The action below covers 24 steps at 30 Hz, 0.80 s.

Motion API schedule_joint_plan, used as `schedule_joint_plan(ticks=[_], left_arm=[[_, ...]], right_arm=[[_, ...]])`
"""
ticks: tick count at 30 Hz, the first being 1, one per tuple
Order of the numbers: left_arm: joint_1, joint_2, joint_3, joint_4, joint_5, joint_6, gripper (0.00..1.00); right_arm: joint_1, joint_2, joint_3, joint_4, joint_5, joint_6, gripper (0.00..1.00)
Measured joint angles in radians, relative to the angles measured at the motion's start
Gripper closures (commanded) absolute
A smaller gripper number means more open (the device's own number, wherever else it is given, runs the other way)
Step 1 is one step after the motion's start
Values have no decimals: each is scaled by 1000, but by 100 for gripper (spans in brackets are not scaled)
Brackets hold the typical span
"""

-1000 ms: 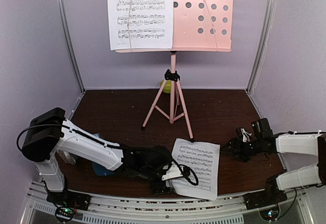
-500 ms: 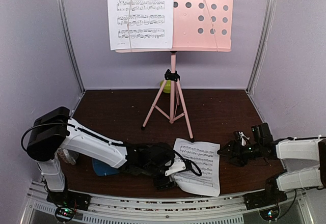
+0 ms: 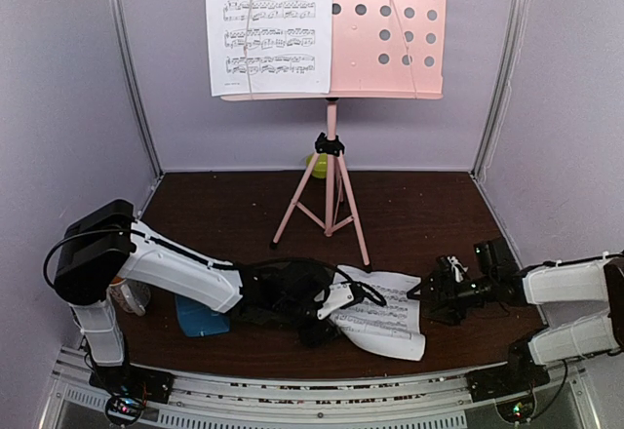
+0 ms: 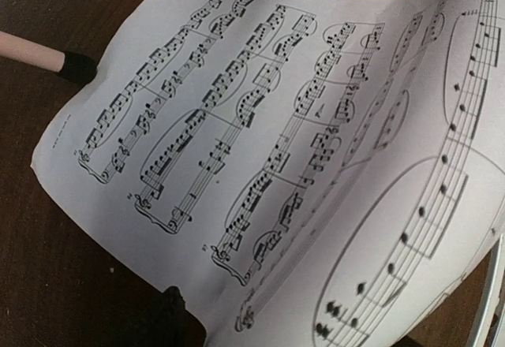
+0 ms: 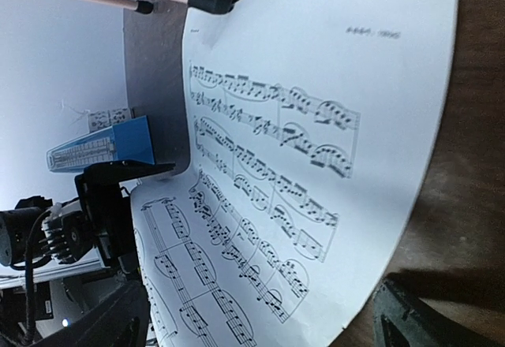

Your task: Set up the instrument practice props

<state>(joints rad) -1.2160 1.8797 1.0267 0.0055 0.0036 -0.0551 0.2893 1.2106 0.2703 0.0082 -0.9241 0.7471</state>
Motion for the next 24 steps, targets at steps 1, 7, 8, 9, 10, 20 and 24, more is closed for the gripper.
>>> schedule_joint_plan(ticks=[1,7,8,9,10,20,24], left_arm=[[1,0,0,4,0,-4,32],[6,0,0,25,1,-18,37],[6,0,0,25,1,-19,38],[6,0,0,26,1,-19,39],[6,0,-1,26,1,-19,40],[13,-34,-42,47,1,-23,53],[13,-51,-52,54,1,-24,58]], right_arm=[[16,13,0,17,-8,14,0],[87,66,16,68,-34,68,0],[89,66,18,62,-32,65,0],[91,64,21,54,-29,61,0],[93,62,22,48,-26,60,0],[93,-100,26,-192,60,43,0],[61,-140,27,-282,76,26,0]])
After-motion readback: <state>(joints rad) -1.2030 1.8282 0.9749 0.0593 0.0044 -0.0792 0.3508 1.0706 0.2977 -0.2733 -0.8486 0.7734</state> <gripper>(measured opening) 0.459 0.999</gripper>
